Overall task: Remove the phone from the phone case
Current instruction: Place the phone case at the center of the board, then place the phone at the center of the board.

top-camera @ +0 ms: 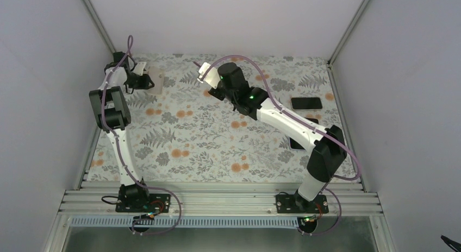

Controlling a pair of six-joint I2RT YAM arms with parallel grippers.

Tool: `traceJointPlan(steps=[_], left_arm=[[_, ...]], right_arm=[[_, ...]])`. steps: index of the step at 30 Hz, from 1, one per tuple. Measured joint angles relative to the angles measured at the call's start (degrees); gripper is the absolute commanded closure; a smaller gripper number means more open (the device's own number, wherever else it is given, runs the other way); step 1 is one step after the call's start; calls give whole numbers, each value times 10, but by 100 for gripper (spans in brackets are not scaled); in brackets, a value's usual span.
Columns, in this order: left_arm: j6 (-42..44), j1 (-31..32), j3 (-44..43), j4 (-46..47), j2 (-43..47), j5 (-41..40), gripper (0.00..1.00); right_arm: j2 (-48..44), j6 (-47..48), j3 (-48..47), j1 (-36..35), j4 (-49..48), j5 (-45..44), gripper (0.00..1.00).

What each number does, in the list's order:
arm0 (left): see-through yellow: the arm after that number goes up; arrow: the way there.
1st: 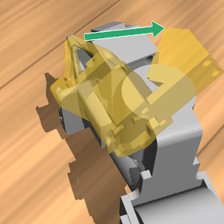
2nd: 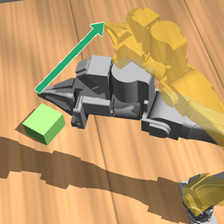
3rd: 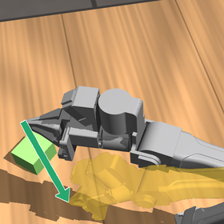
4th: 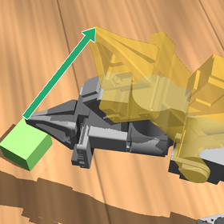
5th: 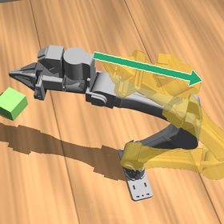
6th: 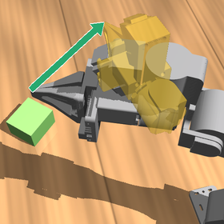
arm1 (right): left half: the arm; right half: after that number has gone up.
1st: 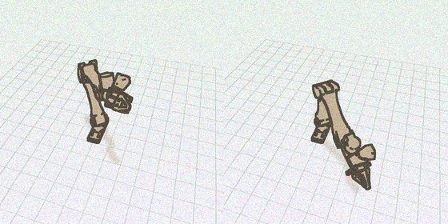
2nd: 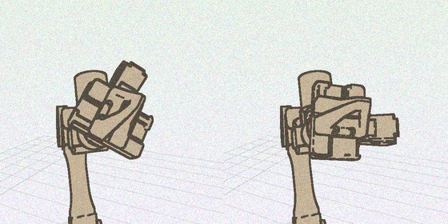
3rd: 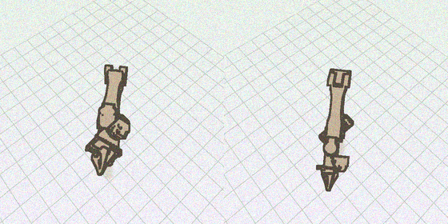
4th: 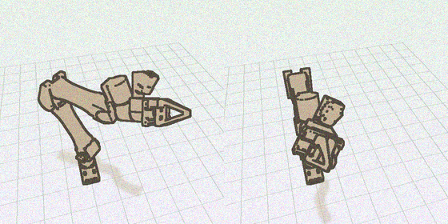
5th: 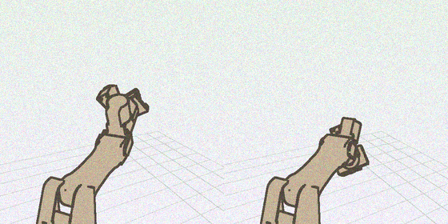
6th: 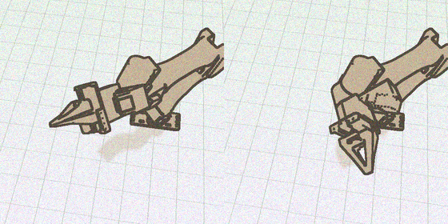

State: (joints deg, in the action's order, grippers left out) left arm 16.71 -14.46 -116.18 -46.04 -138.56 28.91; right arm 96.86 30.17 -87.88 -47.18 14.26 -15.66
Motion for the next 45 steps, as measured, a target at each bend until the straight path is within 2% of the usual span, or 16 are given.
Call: traceJointPlan(steps=[6, 11, 14, 19, 24, 28, 32, 36, 45], left_arm=[[-5, 4, -1, 16, -9, -67, 41], [-10, 6, -2, 26, -3, -103, 27], [-24, 6, 23, 29, 30, -102, 19], [-69, 4, 73, 40, 171, -37, 14], [-147, 5, 90, 90, 325, 87, 13], [-226, 8, 141, 149, 402, 192, 12], [-314, 21, 211, 206, 432, 267, 12], [-386, 54, 255, 246, 440, 308, 13], [-568, 121, 346, 385, 511, 321, 11]], right_arm=[[15, -3, -8, 0, 9, 2, 96], [15, -5, -13, 0, 7, 4, 96], [15, -4, -13, 0, 6, 4, 96], [15, 5, -14, 0, -9, 0, 96], [15, 28, -23, -5, -35, -19, 96], [15, 49, -28, -13, -66, -42, 96], [15, 74, -28, -27, -100, -70, 96], [18, 100, -28, -43, -141, -104, 96], [25, 155, -19, -72, -221, -156, 96]])
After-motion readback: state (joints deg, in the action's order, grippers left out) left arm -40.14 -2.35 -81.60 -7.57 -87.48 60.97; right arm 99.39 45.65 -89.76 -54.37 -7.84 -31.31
